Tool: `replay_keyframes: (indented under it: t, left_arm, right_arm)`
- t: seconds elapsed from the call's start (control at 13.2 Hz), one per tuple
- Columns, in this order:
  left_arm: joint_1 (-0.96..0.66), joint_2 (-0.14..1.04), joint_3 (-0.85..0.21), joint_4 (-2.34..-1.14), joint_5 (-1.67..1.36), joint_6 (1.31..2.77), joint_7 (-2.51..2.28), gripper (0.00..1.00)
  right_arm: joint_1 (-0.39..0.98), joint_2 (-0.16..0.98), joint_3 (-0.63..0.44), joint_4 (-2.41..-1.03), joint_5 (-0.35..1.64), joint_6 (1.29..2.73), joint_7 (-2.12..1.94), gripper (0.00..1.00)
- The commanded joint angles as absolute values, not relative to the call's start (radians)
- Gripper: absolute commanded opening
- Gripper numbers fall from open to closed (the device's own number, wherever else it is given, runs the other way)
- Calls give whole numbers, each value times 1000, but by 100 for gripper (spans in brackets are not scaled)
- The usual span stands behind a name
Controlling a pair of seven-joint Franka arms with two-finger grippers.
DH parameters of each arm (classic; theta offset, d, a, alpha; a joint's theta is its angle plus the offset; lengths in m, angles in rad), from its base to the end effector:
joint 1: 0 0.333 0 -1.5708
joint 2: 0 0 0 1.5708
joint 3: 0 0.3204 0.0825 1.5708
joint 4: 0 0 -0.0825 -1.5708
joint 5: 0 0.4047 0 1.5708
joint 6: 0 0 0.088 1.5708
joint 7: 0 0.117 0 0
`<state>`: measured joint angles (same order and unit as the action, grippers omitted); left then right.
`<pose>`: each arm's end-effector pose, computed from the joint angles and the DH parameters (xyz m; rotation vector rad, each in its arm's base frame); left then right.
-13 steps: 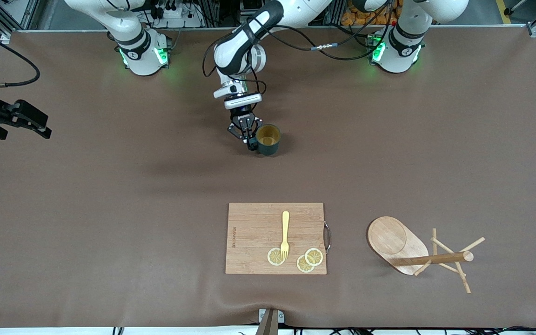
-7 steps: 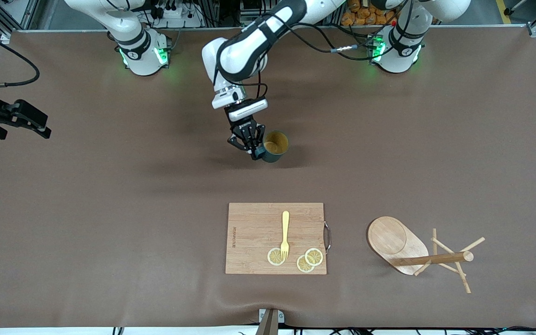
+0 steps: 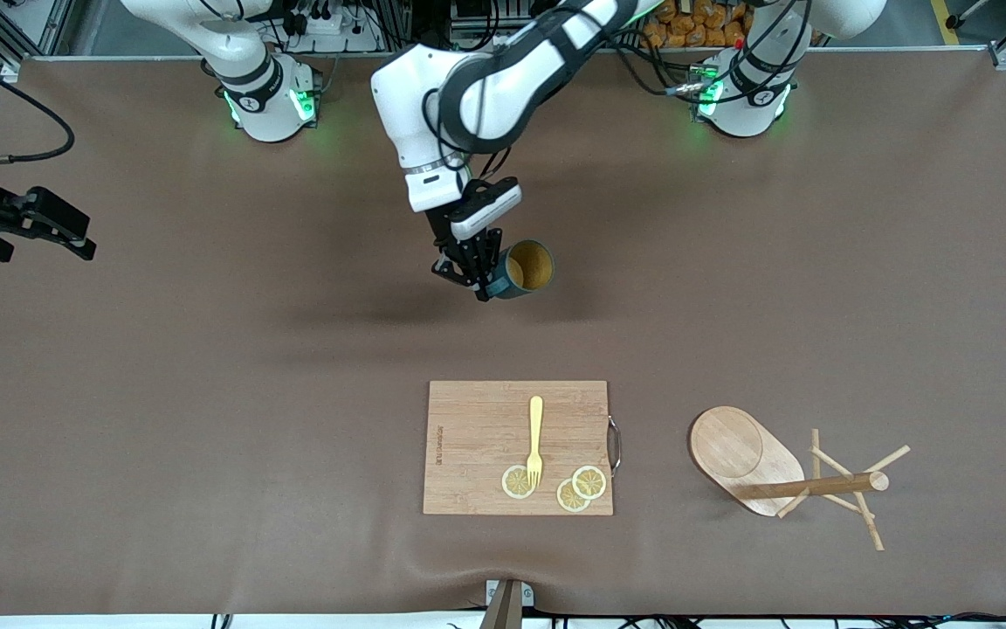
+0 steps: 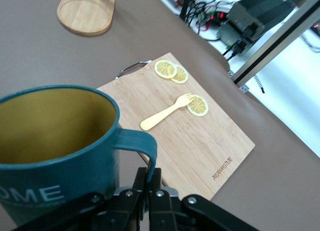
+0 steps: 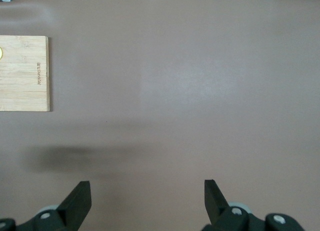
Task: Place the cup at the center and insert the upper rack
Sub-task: 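Lift the mug with the left gripper and carry it toward the mug tree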
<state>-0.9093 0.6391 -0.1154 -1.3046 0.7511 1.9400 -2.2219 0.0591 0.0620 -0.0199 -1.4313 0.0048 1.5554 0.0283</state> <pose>0.4557 -0.6099 0.3711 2.6342 1.3388 0.9617 0.5939 0.0243 0.6500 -3.1344 -0.0176 -0.0971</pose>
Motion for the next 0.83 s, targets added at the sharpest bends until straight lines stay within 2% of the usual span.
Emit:
replay_keyframes:
  t: [0.0,0.38,0.76]
  left_arm:
    - [-838,563,-126,-1327,635,1985,-2158,0]
    - [-717,500,-126,-1325,465,2080,-2151,0]
    - [-606,433,-126,-1327,287,2104,-2071,0]
  right_arm:
    - [46,58,-6,-1420,-9,1543,26,100]
    - [43,58,-8,-1422,-9,1543,26,100]
    - [43,57,-8,-1422,-8,1540,26,100]
